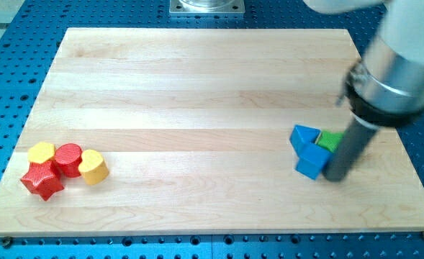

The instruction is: Keep red star in between yellow blocks

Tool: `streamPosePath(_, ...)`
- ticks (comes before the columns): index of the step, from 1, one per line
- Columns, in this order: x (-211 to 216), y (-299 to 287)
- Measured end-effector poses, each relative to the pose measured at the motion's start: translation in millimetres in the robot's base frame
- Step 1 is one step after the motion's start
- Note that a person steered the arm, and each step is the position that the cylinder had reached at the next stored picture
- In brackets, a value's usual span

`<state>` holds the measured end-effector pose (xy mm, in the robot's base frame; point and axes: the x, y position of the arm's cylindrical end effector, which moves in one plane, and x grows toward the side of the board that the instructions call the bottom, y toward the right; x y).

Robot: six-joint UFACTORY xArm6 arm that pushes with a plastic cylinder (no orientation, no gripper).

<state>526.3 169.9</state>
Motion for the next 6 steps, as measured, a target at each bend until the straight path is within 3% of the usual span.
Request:
streamPosePath(1,-34.6,-29.2)
streamPosePath(2,27.5,-30.1)
streamPosePath(3,46.6,-90.9)
streamPosePath(5,73.9,-360.4)
streamPosePath(6,62.2,-464.4)
